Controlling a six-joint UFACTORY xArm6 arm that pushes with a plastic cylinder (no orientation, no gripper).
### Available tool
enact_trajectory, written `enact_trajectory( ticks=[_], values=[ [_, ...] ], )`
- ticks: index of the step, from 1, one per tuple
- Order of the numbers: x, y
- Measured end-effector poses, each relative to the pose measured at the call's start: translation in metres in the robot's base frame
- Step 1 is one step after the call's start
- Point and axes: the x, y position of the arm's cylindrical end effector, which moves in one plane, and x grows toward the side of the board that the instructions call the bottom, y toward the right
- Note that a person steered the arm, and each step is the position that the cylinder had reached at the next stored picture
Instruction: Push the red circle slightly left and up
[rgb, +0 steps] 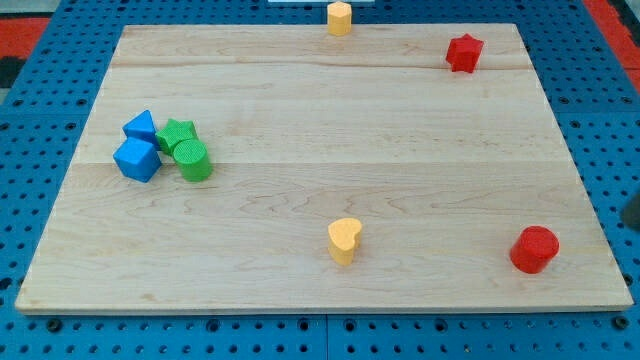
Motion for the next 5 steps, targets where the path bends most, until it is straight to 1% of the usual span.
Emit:
enact_trajectory(
  ticks=[1, 2, 3, 4, 5],
  values=[
    [0.044, -0.013],
    [0.053, -0.075],
    [0.014, -0.083],
    [-0.003, -0.109],
    [0.011, -0.117]
  ],
)
